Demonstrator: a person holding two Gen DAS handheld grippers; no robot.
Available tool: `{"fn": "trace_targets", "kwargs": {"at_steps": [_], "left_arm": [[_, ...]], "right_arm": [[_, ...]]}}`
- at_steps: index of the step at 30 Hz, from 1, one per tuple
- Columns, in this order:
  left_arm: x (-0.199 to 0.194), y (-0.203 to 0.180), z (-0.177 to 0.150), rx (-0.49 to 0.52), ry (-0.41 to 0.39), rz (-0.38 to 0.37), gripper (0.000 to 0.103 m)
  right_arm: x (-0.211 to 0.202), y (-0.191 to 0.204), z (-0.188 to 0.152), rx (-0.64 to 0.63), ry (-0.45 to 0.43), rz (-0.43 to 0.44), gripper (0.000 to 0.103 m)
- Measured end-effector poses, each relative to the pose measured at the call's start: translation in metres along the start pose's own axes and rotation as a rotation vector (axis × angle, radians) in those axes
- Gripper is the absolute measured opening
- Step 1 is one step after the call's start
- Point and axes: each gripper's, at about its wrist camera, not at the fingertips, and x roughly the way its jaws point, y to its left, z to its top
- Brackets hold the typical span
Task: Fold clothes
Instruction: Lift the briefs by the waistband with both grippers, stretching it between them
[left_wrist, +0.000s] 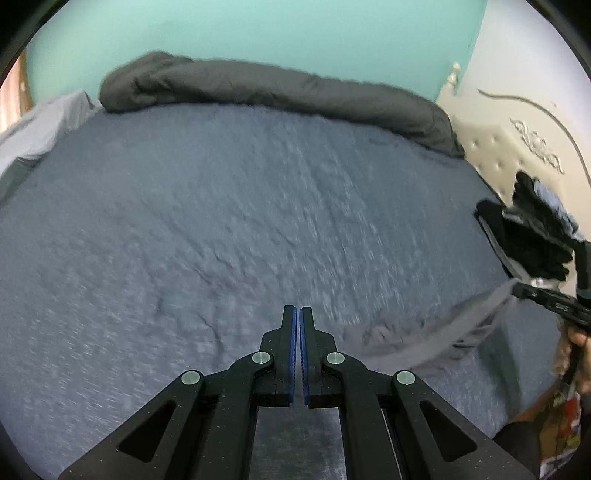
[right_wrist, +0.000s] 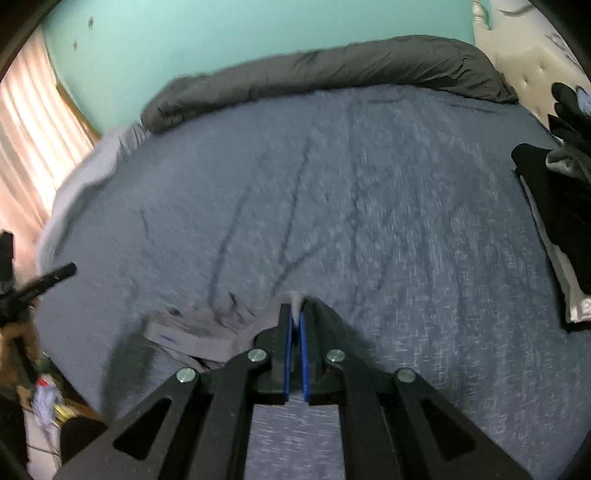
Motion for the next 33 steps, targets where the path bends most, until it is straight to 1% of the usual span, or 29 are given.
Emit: {"fn": "trace_targets", "kwargs": {"at_steps": [2, 5, 6, 7, 8, 9, 11, 13, 18, 24, 26, 28, 30, 33], "left_arm": [[0.017, -0.005, -0.015, 0.013, 0.058, -0.032, 0.002], [0.045, -0.015, -0.040, 0.036, 0.164, -0.069, 0.003], [0.052, -0.019, -0.046, 0.047, 0.185, -0.066, 0.007], [0.058, -0.021, -0.051, 0.059, 0.201, -0.060, 0.017], [0.063, -0.024, -0.056, 0.070, 0.217, -0.054, 0.023], [0.069, -0.026, -0.062, 0.078, 0.236, -0.053, 0.033], [0.077, -0.029, -0.071, 0.093, 0.257, -0.058, 0.033], [0.083, -0.036, -0.076, 0.126, 0.253, -0.031, 0.033], [0.094, -0.044, -0.084, 0.204, 0.235, 0.035, 0.033], [0.103, -0.049, -0.087, 0.244, 0.238, 0.049, 0.033], [0.105, -0.049, -0.085, 0.240, 0.236, 0.051, 0.025], [0.107, -0.048, -0.082, 0.230, 0.232, 0.046, 0.006], [0.106, -0.046, -0.078, 0.206, 0.220, 0.029, 0.002], [0.096, -0.046, -0.071, 0.200, 0.188, 0.018, 0.001]], "right_arm": [[0.014, -0.005, -0.005, -0.001, 0.022, -0.004, 0.004], [0.016, -0.015, -0.013, 0.008, 0.033, -0.003, 0.004], [0.016, -0.017, -0.015, 0.011, 0.034, -0.002, 0.004], [0.016, -0.020, -0.017, 0.014, 0.036, -0.001, 0.004], [0.017, -0.022, -0.019, 0.018, 0.037, 0.000, 0.004], [0.017, -0.025, -0.021, 0.021, 0.039, 0.000, 0.004], [0.017, -0.030, -0.025, 0.027, 0.042, 0.002, 0.004], [0.018, -0.035, -0.029, 0.033, 0.045, 0.004, 0.004], [0.016, -0.037, -0.033, 0.039, 0.040, 0.019, 0.004], [0.018, -0.039, -0.035, 0.050, 0.037, 0.034, 0.004], [0.018, -0.040, -0.035, 0.054, 0.034, 0.035, 0.004], [0.017, -0.041, -0.035, 0.060, 0.029, 0.039, 0.004], [0.016, -0.042, -0.035, 0.064, 0.022, 0.045, 0.004], [0.011, -0.041, -0.034, 0.057, 0.009, 0.049, 0.004]]}}
